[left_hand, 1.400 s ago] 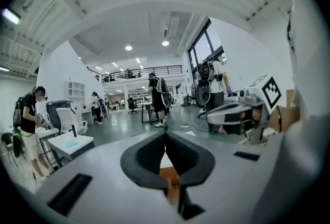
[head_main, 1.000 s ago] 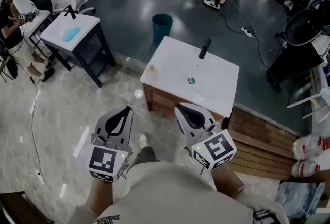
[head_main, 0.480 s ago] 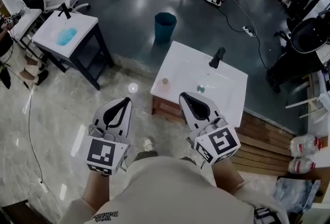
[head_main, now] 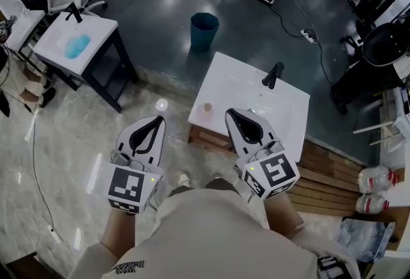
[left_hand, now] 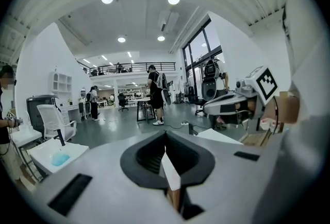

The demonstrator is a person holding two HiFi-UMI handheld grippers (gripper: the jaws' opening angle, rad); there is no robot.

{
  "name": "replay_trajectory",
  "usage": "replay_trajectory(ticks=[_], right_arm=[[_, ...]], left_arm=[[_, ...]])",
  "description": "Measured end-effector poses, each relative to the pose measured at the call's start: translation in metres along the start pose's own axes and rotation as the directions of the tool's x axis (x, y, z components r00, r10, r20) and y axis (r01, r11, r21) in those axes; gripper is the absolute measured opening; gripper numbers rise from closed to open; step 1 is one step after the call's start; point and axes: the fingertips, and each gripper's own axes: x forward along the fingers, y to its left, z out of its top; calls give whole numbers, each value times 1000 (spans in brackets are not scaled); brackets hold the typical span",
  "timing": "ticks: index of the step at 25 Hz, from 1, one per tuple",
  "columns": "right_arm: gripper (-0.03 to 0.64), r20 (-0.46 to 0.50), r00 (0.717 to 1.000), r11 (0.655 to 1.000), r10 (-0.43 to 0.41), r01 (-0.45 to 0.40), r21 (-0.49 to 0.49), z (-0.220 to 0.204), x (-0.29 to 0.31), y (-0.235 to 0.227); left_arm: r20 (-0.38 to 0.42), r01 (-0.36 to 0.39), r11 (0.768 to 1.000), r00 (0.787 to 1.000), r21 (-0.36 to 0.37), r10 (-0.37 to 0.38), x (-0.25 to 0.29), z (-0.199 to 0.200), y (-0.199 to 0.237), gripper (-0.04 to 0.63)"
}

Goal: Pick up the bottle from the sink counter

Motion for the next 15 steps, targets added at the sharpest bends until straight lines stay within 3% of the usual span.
replay_trajectory(ticks=[15], right_arm=[[-2, -33, 997, 998, 64, -63, 25, -20, 19, -49]], left_arm=[[-32, -89, 995, 996, -48, 87, 39, 1, -2, 6]])
